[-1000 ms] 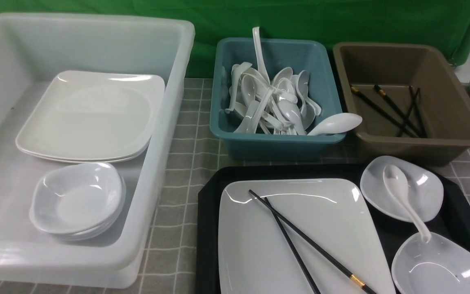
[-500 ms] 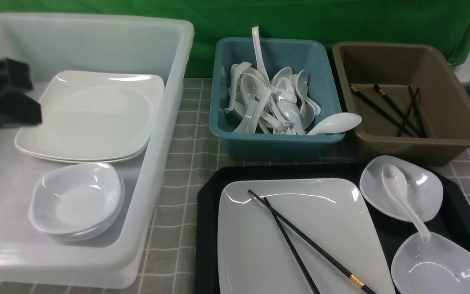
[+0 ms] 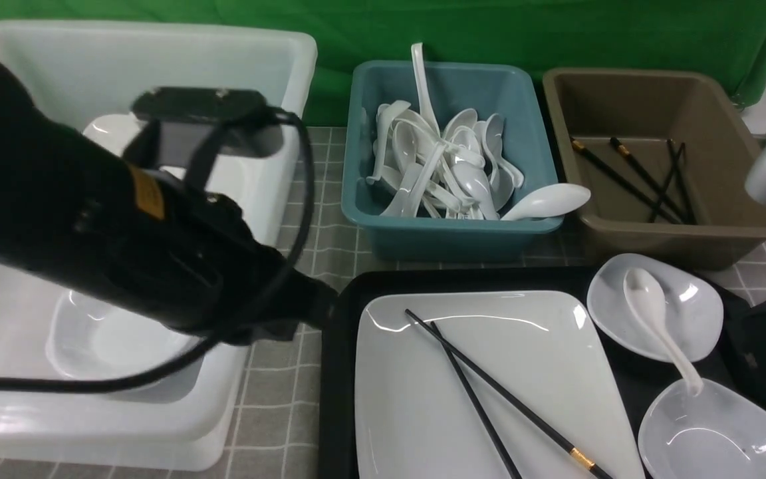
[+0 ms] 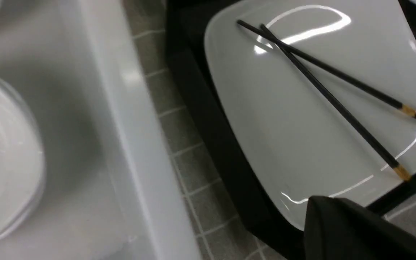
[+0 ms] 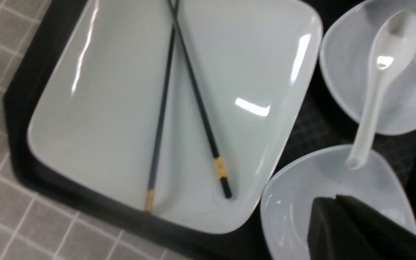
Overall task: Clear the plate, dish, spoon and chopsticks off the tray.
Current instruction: Use the right arm to grab a soup spoon from the plate
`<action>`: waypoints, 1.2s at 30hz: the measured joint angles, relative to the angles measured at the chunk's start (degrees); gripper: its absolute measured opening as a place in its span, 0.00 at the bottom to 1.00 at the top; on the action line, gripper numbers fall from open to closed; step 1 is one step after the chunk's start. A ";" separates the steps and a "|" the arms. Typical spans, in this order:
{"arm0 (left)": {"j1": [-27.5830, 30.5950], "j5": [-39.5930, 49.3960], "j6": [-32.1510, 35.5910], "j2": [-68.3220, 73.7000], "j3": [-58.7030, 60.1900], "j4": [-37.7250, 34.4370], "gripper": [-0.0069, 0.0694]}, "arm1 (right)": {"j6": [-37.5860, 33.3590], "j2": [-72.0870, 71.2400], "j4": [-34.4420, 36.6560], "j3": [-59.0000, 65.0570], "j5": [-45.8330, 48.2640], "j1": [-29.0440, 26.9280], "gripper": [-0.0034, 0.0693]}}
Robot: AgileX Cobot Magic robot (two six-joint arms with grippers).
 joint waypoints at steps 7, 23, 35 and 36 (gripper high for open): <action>-2.46 -1.20 -0.38 1.30 -0.07 0.42 0.09 | 1.14 10.61 0.00 -0.32 -0.92 -14.45 0.09; -2.57 -6.61 18.55 11.50 -7.60 -6.29 0.09 | -3.55 33.05 6.12 -0.36 -19.24 -17.83 0.62; -2.57 -5.56 18.74 13.64 -7.92 -4.98 0.09 | -4.99 42.62 6.12 -3.08 -21.81 -16.95 0.28; -2.57 -5.56 18.74 13.64 -7.99 -4.98 0.09 | -4.99 42.23 6.12 -3.08 -21.59 -16.80 0.29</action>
